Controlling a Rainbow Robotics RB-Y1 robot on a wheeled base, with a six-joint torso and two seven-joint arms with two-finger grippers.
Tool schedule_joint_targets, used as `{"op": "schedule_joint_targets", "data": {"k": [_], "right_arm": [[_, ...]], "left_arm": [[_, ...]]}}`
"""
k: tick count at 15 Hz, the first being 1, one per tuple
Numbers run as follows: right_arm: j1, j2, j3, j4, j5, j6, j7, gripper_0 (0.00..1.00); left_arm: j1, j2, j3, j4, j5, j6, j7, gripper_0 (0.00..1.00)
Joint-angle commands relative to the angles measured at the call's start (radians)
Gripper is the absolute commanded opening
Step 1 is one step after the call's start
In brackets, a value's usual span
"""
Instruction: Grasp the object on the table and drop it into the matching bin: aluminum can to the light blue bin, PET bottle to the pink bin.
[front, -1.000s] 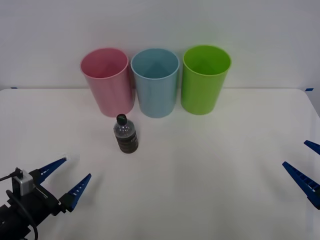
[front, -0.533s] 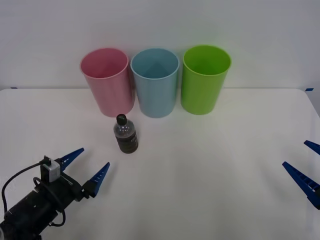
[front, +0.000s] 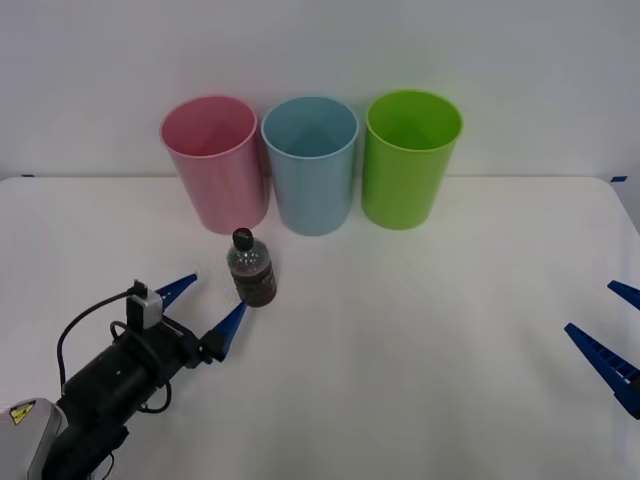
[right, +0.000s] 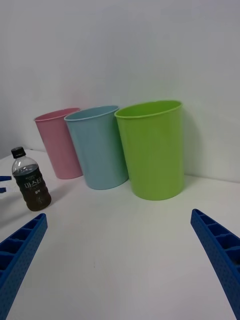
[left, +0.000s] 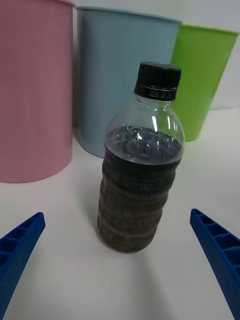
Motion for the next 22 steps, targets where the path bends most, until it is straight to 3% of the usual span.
{"op": "schedule_joint_targets", "data": {"k": [1, 10, 18, 19, 20, 21, 22], "right_arm": [[0.0, 0.0, 0.0, 0.0, 0.0, 0.0, 0.0, 1.0], [0.0, 0.0, 0.0, 0.0, 0.0, 0.0, 0.0, 1.0], [0.0, 0.0, 0.0, 0.0, 0.0, 0.0, 0.0, 1.0], [0.0, 0.0, 0.0, 0.0, 0.0, 0.0, 0.0, 1.0], [0.0, 0.0, 0.0, 0.0, 0.0, 0.0, 0.0, 1.0], [0.0, 0.0, 0.0, 0.0, 0.0, 0.0, 0.0, 1.0], [0.0, 0.0, 0.0, 0.0, 0.0, 0.0, 0.0, 1.0]], "left_arm": [[-0.065, 0.001, -0.011, 0.066, -0.006, 0.016, -0.006, 1.0], [-0.223, -0.003, -0.071, 0.217, -0.027, 0.064, -0.011, 1.0], [-0.237, -0.003, -0.105, 0.226, -0.026, 0.078, -0.012, 1.0], [-0.237, -0.003, -0.105, 0.226, -0.026, 0.078, -0.014, 0.94], [-0.235, -0.003, -0.105, 0.227, -0.026, 0.079, -0.015, 0.53], [-0.237, -0.003, -0.106, 0.226, -0.026, 0.082, -0.017, 0.23], [-0.237, -0.003, -0.108, 0.226, -0.026, 0.091, -0.017, 0.04]]}}
